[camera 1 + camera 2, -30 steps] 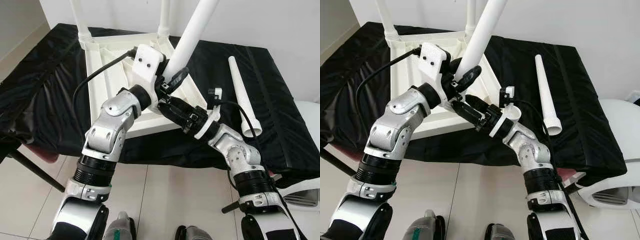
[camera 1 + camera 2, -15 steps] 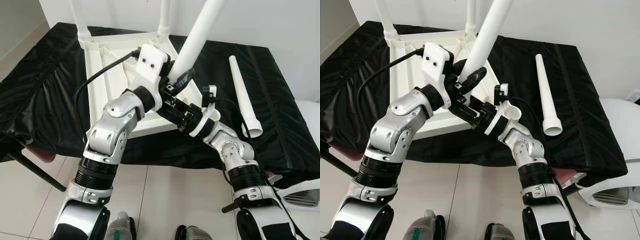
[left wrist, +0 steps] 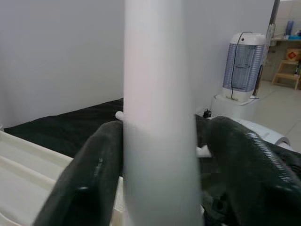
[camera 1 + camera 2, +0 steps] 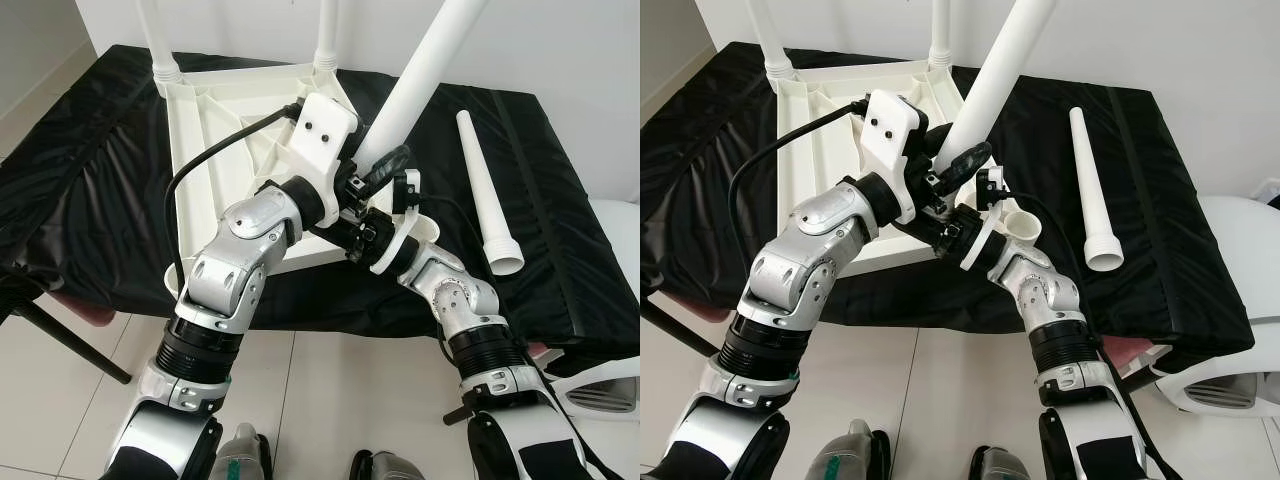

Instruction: Building children table

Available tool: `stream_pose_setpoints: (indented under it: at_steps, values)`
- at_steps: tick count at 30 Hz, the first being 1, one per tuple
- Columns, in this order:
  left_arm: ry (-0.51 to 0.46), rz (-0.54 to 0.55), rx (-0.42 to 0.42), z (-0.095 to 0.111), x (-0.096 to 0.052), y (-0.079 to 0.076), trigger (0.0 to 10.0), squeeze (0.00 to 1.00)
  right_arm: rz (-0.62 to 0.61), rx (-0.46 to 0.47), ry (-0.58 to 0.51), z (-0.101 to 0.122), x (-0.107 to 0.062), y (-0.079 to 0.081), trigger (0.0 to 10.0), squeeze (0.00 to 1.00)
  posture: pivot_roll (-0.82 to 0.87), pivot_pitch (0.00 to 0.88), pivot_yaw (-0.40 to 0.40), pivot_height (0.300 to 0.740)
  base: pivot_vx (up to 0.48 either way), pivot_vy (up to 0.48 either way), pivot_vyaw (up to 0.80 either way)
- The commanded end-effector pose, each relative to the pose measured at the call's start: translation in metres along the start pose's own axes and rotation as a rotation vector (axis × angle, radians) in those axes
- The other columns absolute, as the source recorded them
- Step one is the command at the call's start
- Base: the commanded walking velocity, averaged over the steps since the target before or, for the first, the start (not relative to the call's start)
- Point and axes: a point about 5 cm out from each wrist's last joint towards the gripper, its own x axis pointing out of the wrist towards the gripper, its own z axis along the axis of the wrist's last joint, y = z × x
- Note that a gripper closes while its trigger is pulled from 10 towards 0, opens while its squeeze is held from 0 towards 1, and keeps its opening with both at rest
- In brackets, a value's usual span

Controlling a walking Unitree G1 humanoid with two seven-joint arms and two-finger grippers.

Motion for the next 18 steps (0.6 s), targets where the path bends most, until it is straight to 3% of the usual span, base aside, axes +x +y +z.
stream_pose_setpoints:
  at_steps: [1, 2, 4, 7, 8, 9, 10, 18]
  values:
    - [-0.001, -0.082, -0.019, -0.0002, 0.0005, -0.0105, 10.0, 1.0, -0.029, -0.018, -0.005, 0.0061, -0.0018, -0.0044, 0.0, 0.0, 0.07, 0.072, -0.005, 0.74, 0.0, 0.0, 0.0]
    - [0.004, -0.082, -0.022, -0.001, 0.0, -0.0102, 10.0, 1.0, -0.028, -0.021, -0.004, 0.006, -0.0018, -0.0045, 0.0, 0.0, 0.07, 0.073, -0.004, 0.74, 0.0, 0.0, 0.0]
    - [0.022, -0.084, -0.022, -0.0023, -0.001, -0.0096, 10.0, 1.0, -0.033, -0.025, -0.004, 0.0058, -0.0015, -0.0053, 2.1, 0.0, 0.07, 0.074, -0.003, 0.74, 0.0, 0.0, 0.0]
    - [0.034, -0.084, -0.022, -0.0032, -0.0017, -0.0094, 10.0, 1.0, -0.036, -0.027, -0.006, 0.0058, -0.0013, -0.0058, 2.1, 0.0, 0.07, 0.074, -0.003, 0.74, 0.0, 0.0, 0.0]
    - [0.046, -0.095, -0.011, -0.0038, -0.0019, -0.01, 10.0, 0.89, -0.041, -0.042, -0.001, 0.0056, -0.0013, -0.0065, 10.0, 0.0, 0.07, 0.074, -0.002, 0.74, 0.0, 0.0, 0.0]
    - [0.055, -0.104, -0.003, -0.0043, -0.0021, -0.0104, 10.0, 0.89, -0.044, -0.053, 0.003, 0.0055, -0.0013, -0.0069, 10.0, 0.0, 0.07, 0.074, -0.002, 0.74, 0.0, 0.0, 0.0]
    - [0.071, -0.108, -0.003, -0.0057, -0.0023, -0.0106, 10.0, 0.0, -0.039, -0.066, 0.012, 0.0048, -0.0014, -0.0069, 10.0, 0.0, 0.07, 0.073, -0.001, 0.74, 0.0, 0.0, 0.0]
    - [0.115, -0.159, -0.074, 0.0029, -0.003, -0.0062, 10.0, 0.0, -0.028, -0.142, 0.063, 0.0046, -0.0033, -0.011, 10.0, 0.0, 0.08, 0.071, -0.003, 0.74, 0.0, 0.0, 0.0]
